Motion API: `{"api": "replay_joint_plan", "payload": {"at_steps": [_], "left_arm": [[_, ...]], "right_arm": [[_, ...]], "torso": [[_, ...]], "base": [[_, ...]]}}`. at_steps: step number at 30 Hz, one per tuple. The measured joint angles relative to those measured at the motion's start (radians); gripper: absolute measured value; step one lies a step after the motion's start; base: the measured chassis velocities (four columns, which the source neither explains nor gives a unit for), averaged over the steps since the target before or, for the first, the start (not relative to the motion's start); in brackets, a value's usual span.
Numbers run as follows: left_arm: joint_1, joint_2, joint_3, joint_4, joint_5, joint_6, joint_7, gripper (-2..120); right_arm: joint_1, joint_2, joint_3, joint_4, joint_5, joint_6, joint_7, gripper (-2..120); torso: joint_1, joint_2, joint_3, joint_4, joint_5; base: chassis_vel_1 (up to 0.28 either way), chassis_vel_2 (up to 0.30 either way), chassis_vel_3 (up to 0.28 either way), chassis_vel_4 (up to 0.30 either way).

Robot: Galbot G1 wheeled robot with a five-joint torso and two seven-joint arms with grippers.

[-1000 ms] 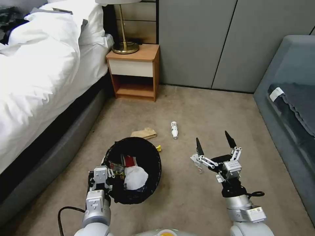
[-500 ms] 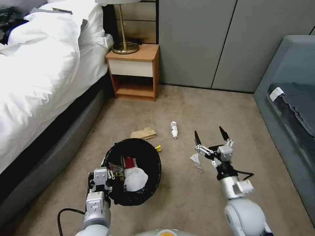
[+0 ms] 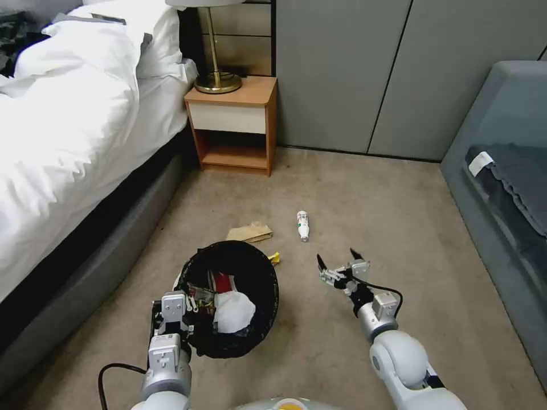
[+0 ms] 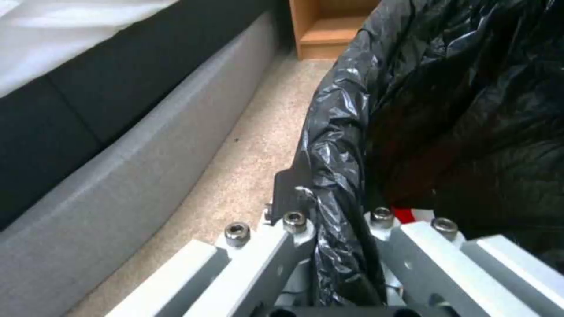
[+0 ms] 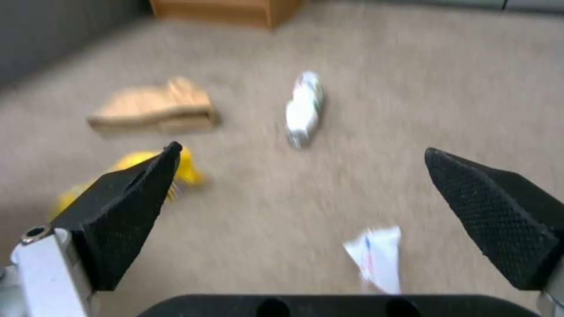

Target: Pick up the trash bin, then pick up the garbage from the floor and place it into the trash bin.

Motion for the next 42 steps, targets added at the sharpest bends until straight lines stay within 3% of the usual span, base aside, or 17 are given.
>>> {"api": "replay_joint_plan", "payload": {"at_steps": [7,22,37,42], "left_arm": [[-0.003,0.004,-0.005,0.001,-0.005,0.004,0.000,1],[0.004,0.007,-0.011,0.000,-0.009,0.005,0.000,1],[0.015,0.000,-0.010,-0.005,0.001,0.000,-0.001,1],[0.020,0.000,-0.008,-0.005,0.003,-0.006,-0.002,1]], "right_arm": [[0.106,-0.008,0.026,-0.188,0.001,-0.015,-0.070,100],[0.243,0.002,0.051,-0.417,-0.015,0.015,-0.097,100],[0.244,0.024,0.054,-0.514,-0.057,0.048,-0.096,100],[0.244,0.028,0.058,-0.545,-0.077,0.062,-0.096,90]], "torso": [[0.000,0.000,0.000,0.0000,-0.0001],[0.000,0.000,0.000,0.0000,-0.0001],[0.000,0.000,0.000,0.0000,-0.0001],[0.000,0.000,0.000,0.0000,-0.0001]], "base": [[0.000,0.000,0.000,0.000],[0.000,0.000,0.000,0.000],[0.000,0.000,0.000,0.000],[0.000,0.000,0.000,0.000]]}}
